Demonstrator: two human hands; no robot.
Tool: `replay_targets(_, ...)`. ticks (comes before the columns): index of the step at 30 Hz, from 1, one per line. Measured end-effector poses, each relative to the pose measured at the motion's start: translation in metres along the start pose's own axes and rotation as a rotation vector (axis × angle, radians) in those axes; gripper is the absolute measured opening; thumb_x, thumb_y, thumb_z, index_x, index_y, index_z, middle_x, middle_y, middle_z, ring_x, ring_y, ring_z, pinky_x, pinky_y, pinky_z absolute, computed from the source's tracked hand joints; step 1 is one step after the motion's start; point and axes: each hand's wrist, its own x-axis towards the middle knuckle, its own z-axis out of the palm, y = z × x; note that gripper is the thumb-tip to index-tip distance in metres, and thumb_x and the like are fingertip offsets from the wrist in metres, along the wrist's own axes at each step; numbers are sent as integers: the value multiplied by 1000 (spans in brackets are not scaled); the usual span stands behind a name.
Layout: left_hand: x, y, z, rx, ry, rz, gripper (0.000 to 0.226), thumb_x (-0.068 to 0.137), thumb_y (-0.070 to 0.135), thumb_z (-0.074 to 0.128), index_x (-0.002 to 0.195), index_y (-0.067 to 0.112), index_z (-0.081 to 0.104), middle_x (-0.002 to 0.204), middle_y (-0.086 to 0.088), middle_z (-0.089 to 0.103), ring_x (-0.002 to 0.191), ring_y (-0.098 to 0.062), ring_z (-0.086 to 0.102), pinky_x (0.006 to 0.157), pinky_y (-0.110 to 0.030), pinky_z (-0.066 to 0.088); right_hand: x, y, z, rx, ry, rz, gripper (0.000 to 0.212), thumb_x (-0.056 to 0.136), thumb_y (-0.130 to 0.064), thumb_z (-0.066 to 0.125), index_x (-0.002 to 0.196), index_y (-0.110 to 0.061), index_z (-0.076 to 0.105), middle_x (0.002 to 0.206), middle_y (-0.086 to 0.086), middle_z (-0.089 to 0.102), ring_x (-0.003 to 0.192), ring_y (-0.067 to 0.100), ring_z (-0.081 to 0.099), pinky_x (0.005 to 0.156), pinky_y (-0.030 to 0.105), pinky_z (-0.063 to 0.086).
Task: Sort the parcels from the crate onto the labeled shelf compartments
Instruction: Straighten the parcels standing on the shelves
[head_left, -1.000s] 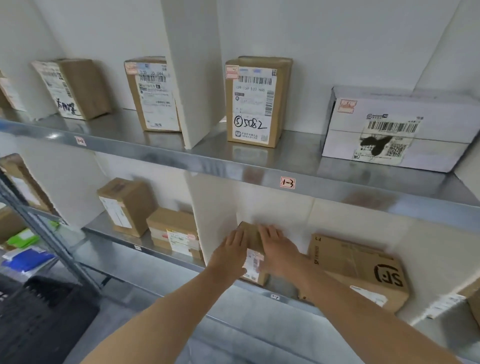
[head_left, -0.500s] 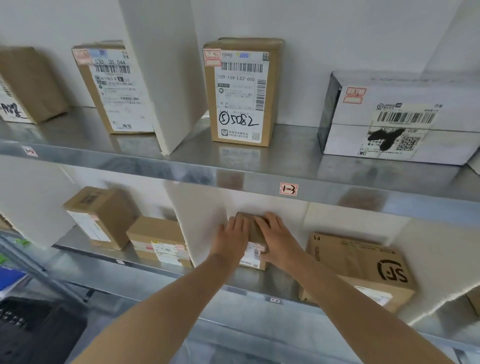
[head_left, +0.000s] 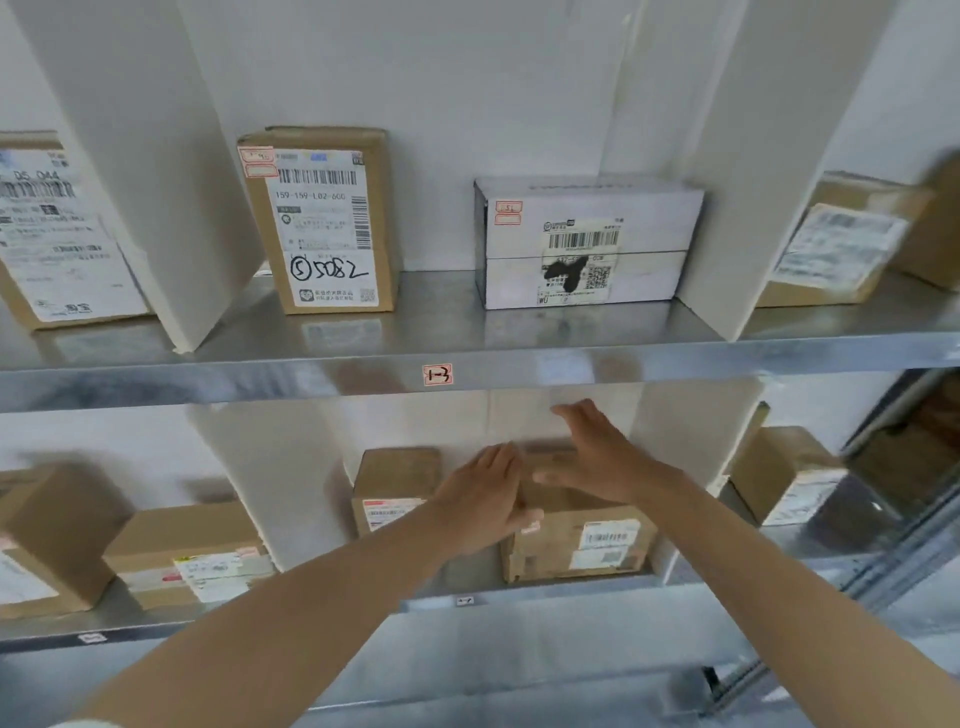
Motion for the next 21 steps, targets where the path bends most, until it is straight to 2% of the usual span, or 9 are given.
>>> replay_targets(4, 14, 18, 9, 11, -102, -38, 98, 88, 62, 55, 151, -4, 21, 158, -20, 24, 145, -32, 26, 120, -37, 20, -33, 34, 6, -240, -247, 163, 98, 77, -44, 79, 150, -13, 22, 154, 10, 15, 146, 32, 18, 118, 42, 25)
replay_targets(6, 13, 15, 23, 61, -95, -10, 106, 73, 63, 72, 144, -7, 37, 150, -23, 39, 138, -34, 42, 114, -37, 33, -43, 49, 16, -295, -249, 217, 104, 75, -33, 83, 154, -15, 16, 160, 10, 7, 150, 31, 9, 121, 41, 21)
replay_targets(8, 15, 14, 31, 97, -125, -38, 113, 43, 70, 85, 124, -6, 61, 127, -21, 63, 114, -31, 65, 96, -35, 52, -47, 60, 28, -393, -158, 220, 105, 74, -28, 83, 154, -18, 16, 160, 9, 7, 148, 31, 14, 121, 41, 24)
replay_targets(9, 17, 15, 35, 97, -99, -46, 115, 38, 70, 86, 121, -6, 63, 123, -21, 65, 111, -31, 66, 93, -35, 53, -47, 64, 34, -420, -98, 212, 102, 75, -27, 82, 153, -18, 17, 158, 9, 9, 146, 30, 17, 120, 39, 26)
replay_targets(10, 19, 17, 37, 91, -122, -47, 116, 44, 68, 85, 127, -7, 58, 130, -22, 60, 118, -32, 62, 99, -35, 50, -46, 67, 39, -431, -41, 202, 96, 77, -26, 79, 152, -19, 18, 157, 9, 12, 144, 29, 20, 119, 38, 27)
replay_targets(12, 23, 21, 42, 68, -67, -66, 110, 72, 56, 76, 147, -9, 28, 153, -25, 32, 143, -36, 33, 117, -38, 28, -40, 69, 47, -445, 33, 187, 90, 80, -26, 74, 151, -19, 18, 154, 9, 15, 142, 27, 21, 119, 35, 25)
replay_targets(14, 27, 24, 44, 27, -56, -104, 102, 87, 49, 65, 153, -5, 9, 161, -22, 13, 150, -35, 13, 122, -37, 13, -33, 72, 52, -447, 67, 188, 91, 83, -27, 72, 153, -20, 14, 155, 8, 11, 145, 27, 16, 121, 34, 19)
replay_targets(17, 32, 26, 47, 36, -21, -144, 97, 90, 44, 63, 153, -3, 7, 160, -20, 12, 150, -33, 11, 122, -35, 10, -25, 78, 52, -423, 75, 194, 93, 88, -28, 66, 156, -22, 3, 159, 5, 3, 148, 25, 9, 124, 35, 11)
replay_targets(21, 33, 24, 47, 41, -35, -166, 97, 91, 44, 62, 153, -4, 5, 162, -21, 10, 151, -33, 8, 123, -37, 5, -26, 74, 56, -426, 103, 172, 95, 84, -39, 69, 154, -22, 7, 154, 3, 11, 145, 25, 14, 123, 37, 8)
